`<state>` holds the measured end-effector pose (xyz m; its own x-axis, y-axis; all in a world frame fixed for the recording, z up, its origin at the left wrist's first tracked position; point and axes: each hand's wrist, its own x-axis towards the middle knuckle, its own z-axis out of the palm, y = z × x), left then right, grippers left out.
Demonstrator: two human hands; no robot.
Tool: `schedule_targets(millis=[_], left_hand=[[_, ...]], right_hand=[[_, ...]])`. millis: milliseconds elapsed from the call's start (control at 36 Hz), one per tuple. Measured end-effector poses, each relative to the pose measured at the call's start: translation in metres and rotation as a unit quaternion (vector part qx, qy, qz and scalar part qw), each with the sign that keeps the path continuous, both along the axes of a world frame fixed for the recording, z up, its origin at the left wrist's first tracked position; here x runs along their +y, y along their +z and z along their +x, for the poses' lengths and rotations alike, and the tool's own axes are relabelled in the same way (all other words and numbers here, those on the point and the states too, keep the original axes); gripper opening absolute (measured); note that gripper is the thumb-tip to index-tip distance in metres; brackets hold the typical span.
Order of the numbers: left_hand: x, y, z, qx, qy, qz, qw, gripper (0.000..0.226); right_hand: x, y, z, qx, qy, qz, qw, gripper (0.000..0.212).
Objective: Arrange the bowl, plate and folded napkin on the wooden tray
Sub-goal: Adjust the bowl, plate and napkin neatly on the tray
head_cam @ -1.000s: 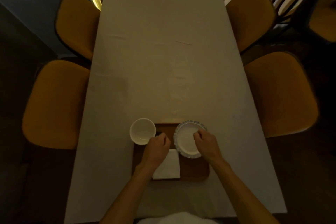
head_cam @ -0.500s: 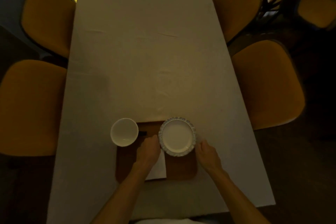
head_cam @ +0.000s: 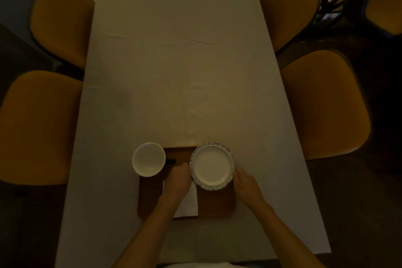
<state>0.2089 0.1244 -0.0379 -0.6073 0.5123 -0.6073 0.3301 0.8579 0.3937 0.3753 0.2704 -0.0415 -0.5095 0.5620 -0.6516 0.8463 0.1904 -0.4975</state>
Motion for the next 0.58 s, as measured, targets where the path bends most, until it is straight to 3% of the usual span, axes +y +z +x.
schedule_targets(millis=[333, 417, 583], left_hand=[[-0.004, -0.002, -0.005, -0.035, 0.052, 0.027, 0.998, 0.022], [-0.002, -0.001, -0.003, -0.028, 0.076, 0.05, 0.995, 0.033], [0.001, -0.004, 0.0, -0.028, 0.146, 0.084, 0.985, 0.032]], right_hand=[[0.009, 0.002, -0.009, 0.019, -0.02, -0.011, 1.0, 0.031], [0.007, 0.003, -0.004, 0.021, -0.028, -0.018, 0.999, 0.031], [0.01, -0.003, 0.001, 0.025, 0.017, -0.024, 0.999, 0.028]])
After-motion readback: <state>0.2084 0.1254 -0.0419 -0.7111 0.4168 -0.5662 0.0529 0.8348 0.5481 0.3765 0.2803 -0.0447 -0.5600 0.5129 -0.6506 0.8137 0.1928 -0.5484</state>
